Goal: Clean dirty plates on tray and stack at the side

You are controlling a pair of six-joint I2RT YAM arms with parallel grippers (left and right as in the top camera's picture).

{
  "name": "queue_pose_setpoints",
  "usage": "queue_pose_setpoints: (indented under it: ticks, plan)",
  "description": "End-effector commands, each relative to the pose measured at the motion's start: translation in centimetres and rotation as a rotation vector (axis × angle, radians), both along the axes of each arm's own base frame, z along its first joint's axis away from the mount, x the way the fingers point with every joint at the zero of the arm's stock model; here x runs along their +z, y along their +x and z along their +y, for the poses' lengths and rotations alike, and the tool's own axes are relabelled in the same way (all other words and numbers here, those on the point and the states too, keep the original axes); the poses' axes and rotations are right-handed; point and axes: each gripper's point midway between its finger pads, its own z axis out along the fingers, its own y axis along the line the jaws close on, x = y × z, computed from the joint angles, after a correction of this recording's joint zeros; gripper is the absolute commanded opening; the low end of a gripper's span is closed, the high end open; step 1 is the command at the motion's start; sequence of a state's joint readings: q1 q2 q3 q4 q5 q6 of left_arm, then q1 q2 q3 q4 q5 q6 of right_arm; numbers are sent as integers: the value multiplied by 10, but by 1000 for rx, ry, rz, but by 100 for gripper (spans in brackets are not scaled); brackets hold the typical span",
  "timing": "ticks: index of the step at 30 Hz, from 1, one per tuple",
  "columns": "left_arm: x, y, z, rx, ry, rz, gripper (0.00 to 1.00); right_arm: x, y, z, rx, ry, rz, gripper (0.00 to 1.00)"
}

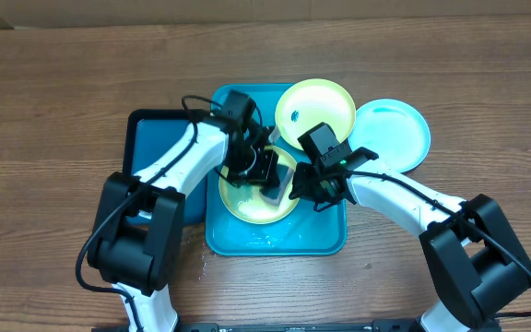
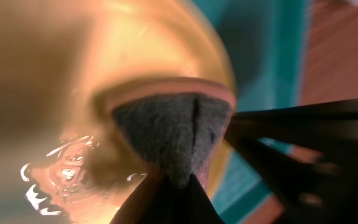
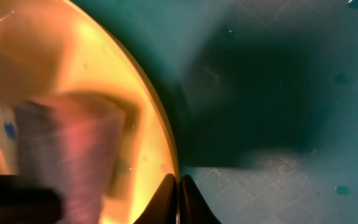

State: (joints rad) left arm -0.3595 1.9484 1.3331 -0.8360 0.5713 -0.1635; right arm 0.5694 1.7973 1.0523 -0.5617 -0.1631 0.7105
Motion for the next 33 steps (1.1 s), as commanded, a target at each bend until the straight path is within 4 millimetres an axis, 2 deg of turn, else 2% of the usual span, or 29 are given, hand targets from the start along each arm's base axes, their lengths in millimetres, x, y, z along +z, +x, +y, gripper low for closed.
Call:
queue_pose_setpoints:
  ticks: [1, 4, 11, 16, 20, 24, 26, 29, 33]
  plan:
    - [33, 23, -11, -24, -82, -76, 4, -5, -3, 1, 0, 6, 19, 4]
    - [27, 30, 3, -10, 30, -107, 4, -5, -3, 1, 0, 6, 19, 4]
    - [-4, 29, 65, 62, 408, -119, 4, -5, -3, 1, 0, 7, 18, 4]
    - [-22, 22, 81, 99, 486, -106, 4, -5, -3, 1, 0, 7, 18, 4]
    - [-42, 15, 81, 132, 476, -97, 4, -5, -3, 1, 0, 7, 18, 4]
    - [-66, -2, 86, 182, 482, -49, 4, -5, -3, 1, 0, 7, 18, 4]
    - [-72, -10, 81, 178, 447, -23, 4, -5, -3, 1, 0, 7, 18, 4]
    - [-72, -20, 68, 138, 366, 17, 4, -5, -2, 1, 0, 7, 18, 4]
    - [-62, -26, 41, 62, 200, 42, 4, -5, -2, 1, 0, 7, 18, 4]
